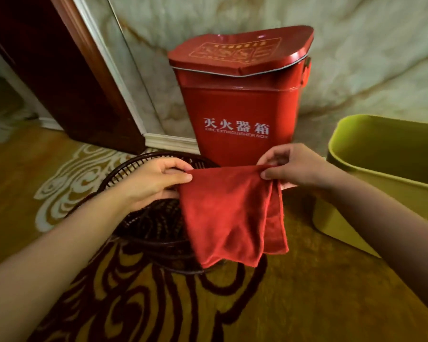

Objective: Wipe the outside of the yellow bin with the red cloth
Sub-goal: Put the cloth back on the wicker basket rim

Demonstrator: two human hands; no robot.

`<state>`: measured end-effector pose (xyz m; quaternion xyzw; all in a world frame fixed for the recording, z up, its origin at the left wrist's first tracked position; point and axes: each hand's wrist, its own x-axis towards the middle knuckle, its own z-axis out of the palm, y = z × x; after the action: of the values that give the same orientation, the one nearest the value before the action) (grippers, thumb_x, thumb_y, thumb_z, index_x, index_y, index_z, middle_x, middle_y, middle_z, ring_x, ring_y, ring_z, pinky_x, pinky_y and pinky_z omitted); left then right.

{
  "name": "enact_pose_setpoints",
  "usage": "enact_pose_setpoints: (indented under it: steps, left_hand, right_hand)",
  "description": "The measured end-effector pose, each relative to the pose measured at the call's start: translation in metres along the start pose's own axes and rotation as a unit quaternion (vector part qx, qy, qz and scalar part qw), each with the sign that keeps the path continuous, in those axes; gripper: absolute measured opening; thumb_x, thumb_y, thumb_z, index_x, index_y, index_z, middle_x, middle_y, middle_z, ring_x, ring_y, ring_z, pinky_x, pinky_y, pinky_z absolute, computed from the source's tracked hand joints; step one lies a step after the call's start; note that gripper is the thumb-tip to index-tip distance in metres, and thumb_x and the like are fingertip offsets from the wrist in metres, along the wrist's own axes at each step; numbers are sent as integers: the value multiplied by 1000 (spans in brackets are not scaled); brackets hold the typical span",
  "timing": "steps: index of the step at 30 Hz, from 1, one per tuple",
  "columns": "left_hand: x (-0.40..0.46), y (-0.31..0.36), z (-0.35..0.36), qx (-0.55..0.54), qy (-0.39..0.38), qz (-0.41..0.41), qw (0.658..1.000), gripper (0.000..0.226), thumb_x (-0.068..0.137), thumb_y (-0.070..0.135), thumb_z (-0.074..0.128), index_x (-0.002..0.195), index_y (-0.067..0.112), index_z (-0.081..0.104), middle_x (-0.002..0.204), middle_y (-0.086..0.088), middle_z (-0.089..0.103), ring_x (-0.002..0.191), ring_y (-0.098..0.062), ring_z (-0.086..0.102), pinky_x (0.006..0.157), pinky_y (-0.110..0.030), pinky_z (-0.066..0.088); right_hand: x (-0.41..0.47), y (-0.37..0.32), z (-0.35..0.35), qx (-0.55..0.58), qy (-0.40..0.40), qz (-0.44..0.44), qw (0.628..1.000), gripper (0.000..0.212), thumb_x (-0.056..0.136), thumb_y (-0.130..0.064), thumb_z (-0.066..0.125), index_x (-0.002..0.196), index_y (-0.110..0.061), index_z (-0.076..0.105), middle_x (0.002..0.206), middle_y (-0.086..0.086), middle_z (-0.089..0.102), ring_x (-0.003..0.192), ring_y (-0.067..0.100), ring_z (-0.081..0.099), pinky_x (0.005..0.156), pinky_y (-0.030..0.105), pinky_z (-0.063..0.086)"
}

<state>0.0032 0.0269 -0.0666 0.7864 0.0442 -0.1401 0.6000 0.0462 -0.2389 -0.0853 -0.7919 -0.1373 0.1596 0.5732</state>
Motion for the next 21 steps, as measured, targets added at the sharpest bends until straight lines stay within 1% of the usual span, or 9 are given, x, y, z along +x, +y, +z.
enact_pose_setpoints:
  steps: [2, 5, 7, 9, 13, 15, 16, 19, 21]
  left_hand:
    - [14, -19, -6, -13, 10, -24, 1000, 15, 81, 4, 56, 86, 16, 61, 60, 10, 68, 65, 0, 62, 55, -17, 51]
    - [41, -44, -7, -33, 34, -42, 998, 14, 81, 5, 57, 83, 18, 63, 77, 2, 66, 74, -9, 61, 62, -20, 53]
    - [59, -54, -6, -41, 44, -41, 997, 13, 82, 6, 57, 84, 17, 63, 83, -1, 65, 78, -11, 62, 67, -22, 52]
    - [76, -62, -7, -40, 54, -41, 997, 13, 82, 7, 57, 86, 17, 65, 85, 0, 66, 77, -9, 63, 64, -20, 53]
    - [105, -78, -13, -51, 82, -50, 994, 13, 81, 10, 59, 81, 21, 66, 87, 0, 68, 79, -9, 64, 58, -19, 51]
    - [115, -88, -12, -41, 88, -67, 993, 12, 81, 12, 60, 80, 22, 66, 91, 0, 69, 83, -10, 65, 59, -21, 51]
    - [119, -95, -11, -38, 87, -82, 992, 11, 80, 12, 61, 80, 21, 66, 93, -1, 69, 85, -11, 66, 61, -23, 52]
    - [125, -112, -11, -46, 77, -121, 989, 8, 80, 11, 62, 85, 17, 65, 97, -6, 70, 83, -13, 68, 65, -25, 57]
    - [126, -113, -17, -38, 85, -129, 987, 11, 80, 14, 63, 90, 17, 64, 100, -6, 71, 85, -14, 69, 72, -28, 57]
  right_hand:
    - [18, 13, 14, -4, 13, 35, 999, 25, 76, 9, 62, 72, -15, 63, 64, 5, 57, 42, 6, 49, 42, 16, 45]
    - [41, 34, 26, -24, 49, 70, 996, 26, 75, 10, 61, 69, -16, 61, 63, 5, 56, 41, 5, 47, 41, 17, 42]
    - [53, 45, 30, -32, 81, 79, 993, 28, 74, 9, 63, 67, -18, 61, 62, 3, 57, 39, 2, 47, 40, 15, 39]
    - [66, 52, 32, -36, 116, 76, 990, 30, 72, 7, 65, 64, -21, 62, 62, 1, 58, 39, -2, 48, 40, 13, 38]
    - [95, 64, 37, -57, 172, 59, 982, 29, 69, 2, 67, 61, -26, 63, 65, -2, 63, 59, 13, 55, 60, 27, 44]
    - [107, 72, 42, -77, 185, 57, 978, 28, 69, 0, 66, 62, -27, 63, 71, 1, 67, 68, 18, 60, 68, 29, 48]
    - [112, 77, 45, -84, 186, 59, 977, 26, 69, -2, 66, 64, -27, 63, 75, 2, 68, 72, 17, 61, 70, 29, 48]
    - [119, 87, 52, -107, 168, 65, 978, 18, 72, -7, 66, 79, -23, 67, 81, -1, 66, 80, 14, 59, 74, 25, 43]
    - [124, 85, 51, -120, 144, 66, 980, 22, 72, -8, 66, 90, -20, 67, 87, -1, 65, 84, 14, 59, 79, 26, 45]
